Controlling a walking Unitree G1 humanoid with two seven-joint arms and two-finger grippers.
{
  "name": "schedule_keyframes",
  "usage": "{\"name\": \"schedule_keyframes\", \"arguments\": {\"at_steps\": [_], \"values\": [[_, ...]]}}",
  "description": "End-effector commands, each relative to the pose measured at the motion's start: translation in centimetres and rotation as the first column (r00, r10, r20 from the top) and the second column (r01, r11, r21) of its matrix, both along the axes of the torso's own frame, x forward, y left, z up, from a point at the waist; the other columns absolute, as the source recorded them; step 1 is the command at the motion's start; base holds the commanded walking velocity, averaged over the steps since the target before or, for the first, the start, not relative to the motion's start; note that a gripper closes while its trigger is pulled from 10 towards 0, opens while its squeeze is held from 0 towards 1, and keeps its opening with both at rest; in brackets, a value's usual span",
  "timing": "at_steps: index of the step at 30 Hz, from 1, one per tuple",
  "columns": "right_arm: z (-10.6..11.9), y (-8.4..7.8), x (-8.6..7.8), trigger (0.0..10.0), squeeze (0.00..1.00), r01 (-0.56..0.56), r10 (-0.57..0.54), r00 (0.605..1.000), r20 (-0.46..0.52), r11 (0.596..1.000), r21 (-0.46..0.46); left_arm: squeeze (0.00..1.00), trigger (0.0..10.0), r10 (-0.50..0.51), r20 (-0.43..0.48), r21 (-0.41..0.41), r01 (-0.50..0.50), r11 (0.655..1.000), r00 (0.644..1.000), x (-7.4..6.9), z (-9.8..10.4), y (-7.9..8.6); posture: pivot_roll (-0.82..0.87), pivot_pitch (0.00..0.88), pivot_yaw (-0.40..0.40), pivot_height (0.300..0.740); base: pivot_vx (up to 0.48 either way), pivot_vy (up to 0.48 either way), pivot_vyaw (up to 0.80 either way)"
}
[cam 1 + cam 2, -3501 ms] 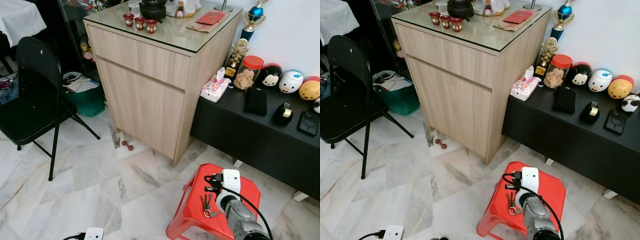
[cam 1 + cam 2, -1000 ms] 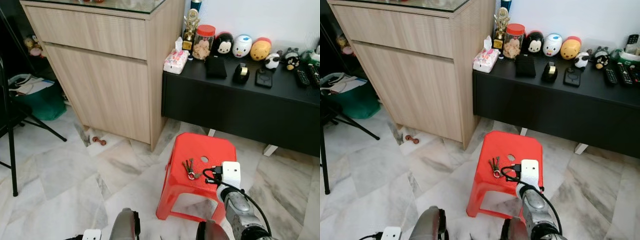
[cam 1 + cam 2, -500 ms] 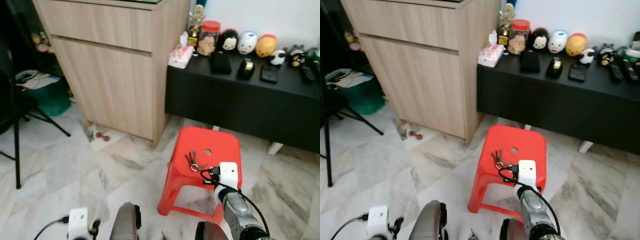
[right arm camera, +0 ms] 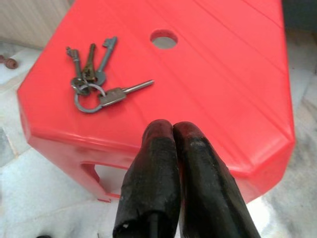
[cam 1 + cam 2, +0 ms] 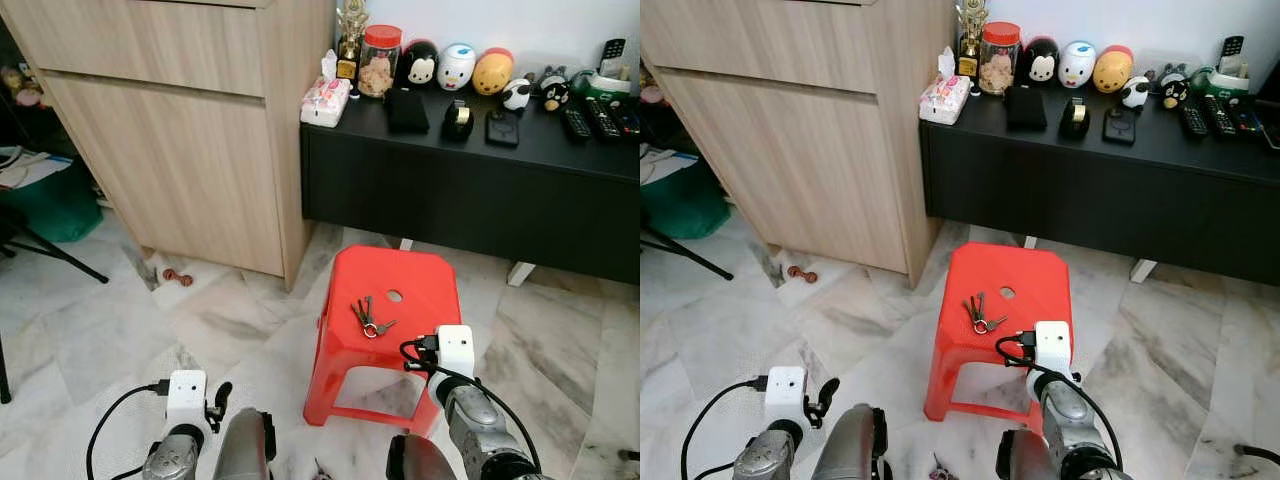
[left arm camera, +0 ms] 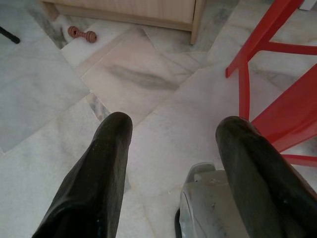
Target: Hang keys on a hook
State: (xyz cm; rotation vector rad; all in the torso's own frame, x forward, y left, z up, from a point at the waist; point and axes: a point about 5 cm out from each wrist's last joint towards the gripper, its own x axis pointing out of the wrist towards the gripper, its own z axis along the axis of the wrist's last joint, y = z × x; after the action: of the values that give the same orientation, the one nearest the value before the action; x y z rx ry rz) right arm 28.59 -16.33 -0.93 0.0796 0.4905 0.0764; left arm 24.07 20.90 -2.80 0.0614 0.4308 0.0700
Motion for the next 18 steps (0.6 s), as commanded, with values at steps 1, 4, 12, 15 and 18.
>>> {"name": "schedule_keyframes", "arguments": {"at_steps": [1,4,12,15,18], "values": [[-0.12,0.06,-0.06,10.0,0.0,-0.008,0.008,1.0,-0.013,1.0,0.003,0.0,10.0,0.01,-0.02,-0.004,-0.01,1.0,1.0,-0.55,-0.4,0.17,0.15,0.115,-0.034,0.616,0.0,0.0,0.0],[-0.1,0.12,-0.02,10.0,0.0,-0.021,0.021,1.0,-0.013,1.0,-0.006,0.0,10.0,0.011,-0.015,-0.007,-0.011,1.0,1.0,-0.5,-0.34,0.19,0.15,0.113,-0.036,0.616,0.17,0.0,0.0],[-0.02,0.53,0.06,10.0,0.0,-0.074,0.073,0.997,-0.011,0.996,-0.043,0.0,10.0,0.022,-0.019,-0.014,-0.022,1.0,1.0,-0.58,-0.38,0.44,0.15,0.111,-0.034,0.616,0.3,0.0,0.22],[0.08,0.48,0.15,10.0,0.0,-0.044,0.044,0.999,-0.005,0.999,-0.014,0.0,10.0,0.024,-0.025,-0.013,-0.025,1.0,0.999,-0.68,-0.47,0.48,0.15,0.111,-0.035,0.616,0.346,0.0,0.0],[0.05,0.49,0.15,10.0,0.0,-0.052,0.052,0.999,-0.01,0.998,-0.019,0.0,10.0,0.027,-0.031,-0.013,-0.027,1.0,0.999,-0.81,-0.56,0.53,0.15,0.11,-0.035,0.616,0.354,0.0,0.0]]}}
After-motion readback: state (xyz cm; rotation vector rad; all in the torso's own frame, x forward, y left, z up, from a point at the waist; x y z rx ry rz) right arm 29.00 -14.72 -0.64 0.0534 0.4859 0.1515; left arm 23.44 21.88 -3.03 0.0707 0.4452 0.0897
